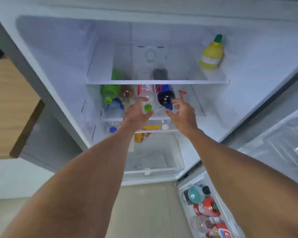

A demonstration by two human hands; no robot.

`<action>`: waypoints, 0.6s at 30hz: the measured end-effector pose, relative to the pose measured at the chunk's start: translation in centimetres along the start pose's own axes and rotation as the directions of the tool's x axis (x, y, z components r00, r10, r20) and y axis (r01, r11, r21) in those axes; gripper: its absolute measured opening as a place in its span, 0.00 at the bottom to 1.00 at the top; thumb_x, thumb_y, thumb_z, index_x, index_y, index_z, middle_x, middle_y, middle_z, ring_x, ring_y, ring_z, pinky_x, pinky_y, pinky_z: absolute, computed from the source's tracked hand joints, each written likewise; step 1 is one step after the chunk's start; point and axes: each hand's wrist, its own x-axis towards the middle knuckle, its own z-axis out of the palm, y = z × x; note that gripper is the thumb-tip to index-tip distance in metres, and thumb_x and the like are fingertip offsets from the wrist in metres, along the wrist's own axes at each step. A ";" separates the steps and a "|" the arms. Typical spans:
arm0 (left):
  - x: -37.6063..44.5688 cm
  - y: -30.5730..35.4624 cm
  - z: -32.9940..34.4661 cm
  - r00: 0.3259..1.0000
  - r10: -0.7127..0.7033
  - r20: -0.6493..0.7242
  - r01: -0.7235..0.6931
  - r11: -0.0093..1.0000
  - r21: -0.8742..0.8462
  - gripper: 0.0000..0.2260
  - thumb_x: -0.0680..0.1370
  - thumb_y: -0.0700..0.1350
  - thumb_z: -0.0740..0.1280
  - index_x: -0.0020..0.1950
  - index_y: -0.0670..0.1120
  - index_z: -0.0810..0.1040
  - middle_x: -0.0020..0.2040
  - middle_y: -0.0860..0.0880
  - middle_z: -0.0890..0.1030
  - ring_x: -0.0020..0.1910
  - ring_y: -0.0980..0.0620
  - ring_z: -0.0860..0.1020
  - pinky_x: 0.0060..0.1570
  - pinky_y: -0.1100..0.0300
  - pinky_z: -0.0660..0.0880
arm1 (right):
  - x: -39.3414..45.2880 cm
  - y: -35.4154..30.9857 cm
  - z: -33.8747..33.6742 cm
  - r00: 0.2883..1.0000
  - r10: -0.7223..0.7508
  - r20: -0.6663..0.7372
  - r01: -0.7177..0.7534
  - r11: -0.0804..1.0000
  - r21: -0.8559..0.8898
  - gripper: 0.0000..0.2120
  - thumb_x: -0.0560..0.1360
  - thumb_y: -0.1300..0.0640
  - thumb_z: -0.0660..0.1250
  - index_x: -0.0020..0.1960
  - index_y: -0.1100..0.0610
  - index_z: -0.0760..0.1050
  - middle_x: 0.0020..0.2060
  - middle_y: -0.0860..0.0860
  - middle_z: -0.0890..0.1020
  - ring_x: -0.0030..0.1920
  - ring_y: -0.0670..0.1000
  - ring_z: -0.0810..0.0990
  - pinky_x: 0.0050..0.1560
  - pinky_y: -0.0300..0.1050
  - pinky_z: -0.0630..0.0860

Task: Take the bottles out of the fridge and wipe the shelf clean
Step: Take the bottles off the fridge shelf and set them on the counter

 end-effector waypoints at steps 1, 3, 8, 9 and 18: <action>0.6 -0.4 0.6 1.000 -0.007 -0.025 0.006 0.999 -0.038 0.20 0.76 0.57 0.73 0.65 0.61 0.71 0.57 0.50 0.81 0.56 0.48 0.80 0.54 0.50 0.78 | 0.5 0.5 0.7 1.000 0.006 -0.006 -0.006 1.000 0.004 0.23 0.72 0.49 0.76 0.65 0.53 0.77 0.51 0.55 0.83 0.48 0.55 0.82 0.50 0.48 0.79; 1.7 -0.9 1.6 0.997 -0.036 -0.062 0.025 0.986 -0.166 0.18 0.75 0.56 0.74 0.61 0.62 0.74 0.53 0.52 0.81 0.52 0.50 0.82 0.49 0.47 0.83 | 1.5 1.0 1.9 1.000 0.021 -0.012 -0.021 1.000 0.021 0.22 0.72 0.49 0.77 0.63 0.52 0.77 0.51 0.54 0.83 0.49 0.55 0.82 0.50 0.49 0.79; 2.1 -0.9 3.0 0.993 -0.100 -0.061 0.074 0.939 -0.337 0.13 0.76 0.51 0.76 0.55 0.58 0.75 0.47 0.54 0.81 0.34 0.55 0.84 0.35 0.53 0.85 | 2.8 1.4 3.7 0.995 0.049 -0.083 -0.043 0.997 0.063 0.16 0.72 0.53 0.77 0.54 0.54 0.75 0.45 0.52 0.84 0.44 0.56 0.82 0.46 0.46 0.78; 2.0 -0.9 3.3 0.991 -0.116 -0.060 0.087 0.928 -0.362 0.12 0.76 0.51 0.76 0.54 0.58 0.75 0.48 0.52 0.82 0.36 0.54 0.84 0.35 0.52 0.85 | 2.8 1.4 3.8 0.995 0.063 -0.080 -0.058 0.996 0.068 0.15 0.71 0.55 0.77 0.53 0.54 0.75 0.44 0.51 0.83 0.44 0.57 0.82 0.46 0.47 0.79; -4.5 2.3 -0.5 0.971 -0.149 -0.187 0.138 0.988 -0.071 0.14 0.75 0.59 0.72 0.55 0.59 0.70 0.48 0.55 0.81 0.45 0.52 0.80 0.39 0.55 0.76 | -3.8 -2.7 1.2 0.988 0.039 -0.146 -0.018 0.990 0.140 0.17 0.68 0.62 0.78 0.54 0.56 0.77 0.48 0.57 0.77 0.43 0.54 0.79 0.43 0.42 0.77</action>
